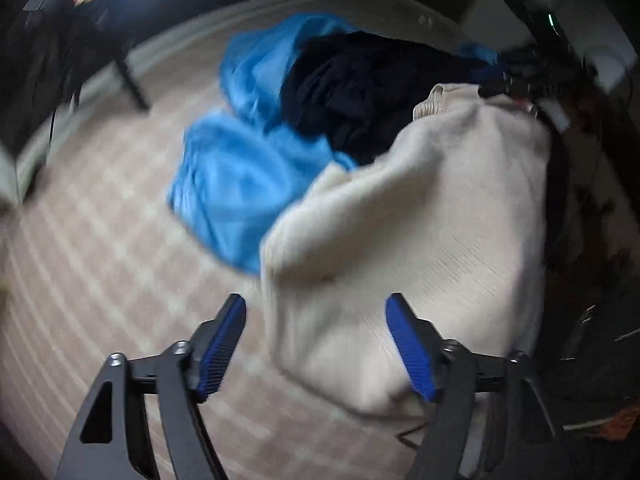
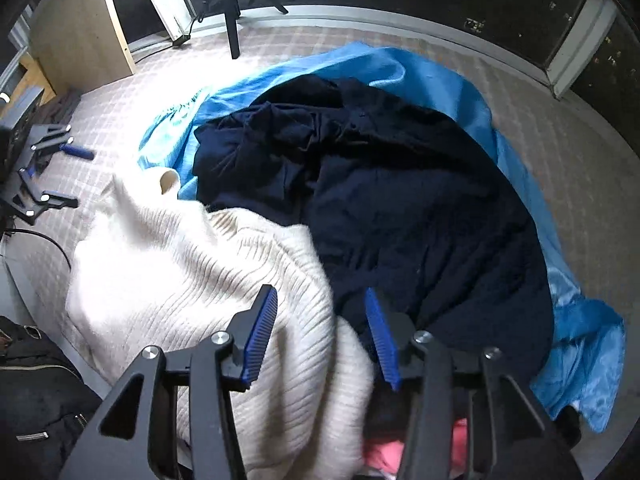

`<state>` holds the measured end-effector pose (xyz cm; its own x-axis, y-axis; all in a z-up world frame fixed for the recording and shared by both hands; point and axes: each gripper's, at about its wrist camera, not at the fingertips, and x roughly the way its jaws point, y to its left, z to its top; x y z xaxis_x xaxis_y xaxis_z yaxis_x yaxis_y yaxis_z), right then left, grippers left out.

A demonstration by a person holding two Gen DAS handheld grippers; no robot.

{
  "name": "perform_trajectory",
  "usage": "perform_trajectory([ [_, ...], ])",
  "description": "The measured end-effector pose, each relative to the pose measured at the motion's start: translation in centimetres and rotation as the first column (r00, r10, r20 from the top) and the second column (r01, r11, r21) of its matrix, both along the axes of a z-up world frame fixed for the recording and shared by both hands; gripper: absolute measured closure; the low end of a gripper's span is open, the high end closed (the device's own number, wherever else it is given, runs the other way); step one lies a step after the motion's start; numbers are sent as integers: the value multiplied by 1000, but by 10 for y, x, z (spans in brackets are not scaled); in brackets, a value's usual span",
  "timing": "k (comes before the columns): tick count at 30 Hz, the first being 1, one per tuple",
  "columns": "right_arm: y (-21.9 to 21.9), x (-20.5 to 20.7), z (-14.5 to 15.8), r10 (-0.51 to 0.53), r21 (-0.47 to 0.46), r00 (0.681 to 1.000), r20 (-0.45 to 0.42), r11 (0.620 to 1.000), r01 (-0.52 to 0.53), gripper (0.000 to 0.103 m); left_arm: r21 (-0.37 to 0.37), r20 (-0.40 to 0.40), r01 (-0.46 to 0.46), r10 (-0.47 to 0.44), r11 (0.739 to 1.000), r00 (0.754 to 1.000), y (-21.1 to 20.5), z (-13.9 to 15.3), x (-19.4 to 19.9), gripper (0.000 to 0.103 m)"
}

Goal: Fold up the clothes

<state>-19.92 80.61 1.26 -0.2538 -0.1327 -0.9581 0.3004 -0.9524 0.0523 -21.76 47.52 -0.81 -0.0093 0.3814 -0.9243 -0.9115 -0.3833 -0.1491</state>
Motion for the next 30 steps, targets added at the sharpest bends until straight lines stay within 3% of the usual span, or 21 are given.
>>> perform_trajectory([
  [3, 0, -18, -9, 3, -16, 1000, 13, 1000, -3, 57, -17, 7, 24, -24, 1000, 1000, 25, -8, -20, 32],
  [6, 0, -31, -20, 11, -57, 999, 36, 998, -9, 56, -58, 74, 28, -24, 998, 997, 37, -32, -36, 32],
  [7, -2, -35, -26, 17, -60, 999, 46, 998, -14, 56, -74, 101, 28, -21, 997, 995, 40, -42, -41, 37],
  [10, -6, -46, -46, 33, -87, 995, 91, 996, -25, 56, -80, 220, 25, -7, 997, 975, 44, -63, -49, 89],
  [12, -11, -49, -57, 47, -116, 990, 131, 993, -32, 58, -62, 237, 7, 8, 998, 971, 43, -64, -50, 90],
  [13, -14, -49, -61, 58, -126, 987, 149, 991, -39, 67, -46, 227, 7, 4, 999, 974, 41, -60, -47, 92],
  [15, -20, -45, -60, 86, -141, 983, 162, 988, -63, 90, -6, 187, 12, -10, 1000, 982, 32, -43, -39, 92],
  [19, -16, -39, -34, 53, -150, 995, 81, 988, -41, 92, 141, 127, -28, 10, 990, 992, 0, 2, -28, 92],
  [21, -9, -41, -23, 23, -161, 999, 46, 987, -15, 92, 147, 104, -41, 25, 988, 994, -13, -4, -27, 86],
  [22, -7, -42, -22, 20, -169, 999, 47, 986, -12, 88, 117, 105, -53, 41, 992, 994, -16, -12, -29, 77],
  [23, -6, -44, -22, 19, -165, 998, 55, 986, -10, 81, 27, 126, -75, 71, 997, 990, -14, -32, -33, 74],
  [24, -7, -44, -24, 20, -142, 998, 66, 990, -10, 60, -50, 145, -92, 98, 995, 985, -14, -49, -36, 74],
  [25, -8, -44, -26, 19, -116, 997, 71, 993, -11, 46, -82, 163, -101, 113, 992, 980, -17, -57, -37, 74],
  [27, -10, -43, -28, 18, -75, 997, 80, 997, -12, 45, -65, 184, -113, 123, 991, 975, -15, -58, -42, 72],
  [30, -6, -40, -27, 17, -87, 996, 85, 996, -9, 45, 1, 179, -121, 119, 993, 977, -6, -44, -50, 51],
])
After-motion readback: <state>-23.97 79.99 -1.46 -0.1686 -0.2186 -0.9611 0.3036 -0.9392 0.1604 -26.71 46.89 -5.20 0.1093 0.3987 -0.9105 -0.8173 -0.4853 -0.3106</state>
